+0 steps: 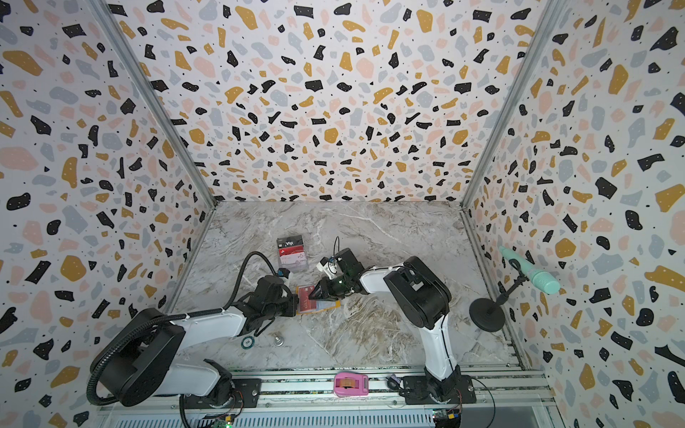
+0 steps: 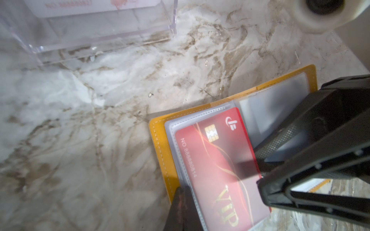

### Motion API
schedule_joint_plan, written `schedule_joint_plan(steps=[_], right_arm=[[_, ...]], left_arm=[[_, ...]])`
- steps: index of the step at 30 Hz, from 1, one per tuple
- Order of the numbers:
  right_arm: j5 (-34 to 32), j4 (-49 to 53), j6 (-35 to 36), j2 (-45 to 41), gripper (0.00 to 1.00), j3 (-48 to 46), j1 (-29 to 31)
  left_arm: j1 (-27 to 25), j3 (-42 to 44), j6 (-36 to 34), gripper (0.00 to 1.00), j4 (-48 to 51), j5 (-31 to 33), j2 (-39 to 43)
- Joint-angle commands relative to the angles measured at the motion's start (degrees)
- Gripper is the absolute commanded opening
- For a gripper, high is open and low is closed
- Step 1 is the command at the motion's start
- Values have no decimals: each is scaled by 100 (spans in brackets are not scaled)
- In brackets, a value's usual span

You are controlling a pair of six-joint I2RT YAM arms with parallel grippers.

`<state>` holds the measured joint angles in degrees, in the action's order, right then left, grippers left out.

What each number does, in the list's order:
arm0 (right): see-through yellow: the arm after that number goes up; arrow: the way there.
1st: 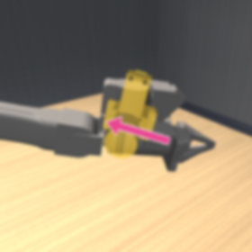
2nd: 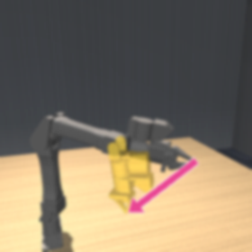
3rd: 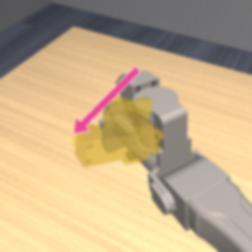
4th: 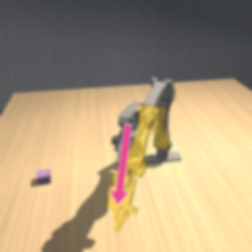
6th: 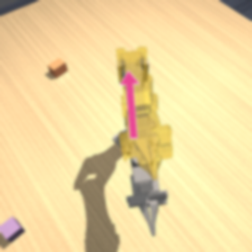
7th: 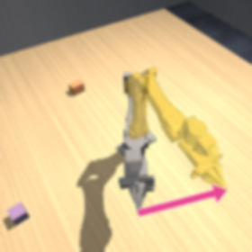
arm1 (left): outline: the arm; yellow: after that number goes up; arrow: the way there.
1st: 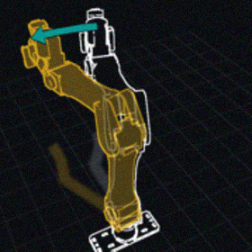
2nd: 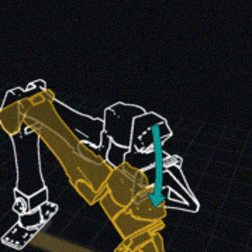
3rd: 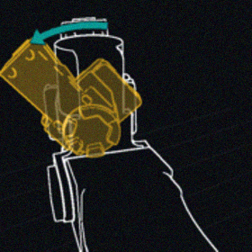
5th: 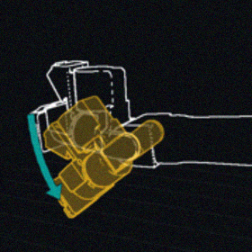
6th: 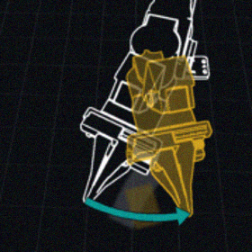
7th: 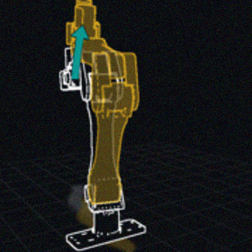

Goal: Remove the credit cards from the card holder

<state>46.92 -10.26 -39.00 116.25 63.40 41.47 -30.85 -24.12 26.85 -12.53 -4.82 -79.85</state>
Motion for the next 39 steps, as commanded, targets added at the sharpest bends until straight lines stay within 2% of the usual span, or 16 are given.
schedule_joint_plan(steps=[1,20,24,33,39], right_arm=[[-206,582,430,4,31,232,168],[-1040,1813,1146,-223,32,712,164],[-943,1783,1148,-232,32,725,162],[-22,816,644,-223,30,389,54],[37,730,596,-263,27,364,10]], left_arm=[[-35,154,40,0,32,-204,-79],[-35,230,31,0,-41,-201,-100],[-37,241,37,0,-56,-204,-101],[-35,294,48,0,-106,-212,-111],[-39,285,40,0,-118,-210,-141]])
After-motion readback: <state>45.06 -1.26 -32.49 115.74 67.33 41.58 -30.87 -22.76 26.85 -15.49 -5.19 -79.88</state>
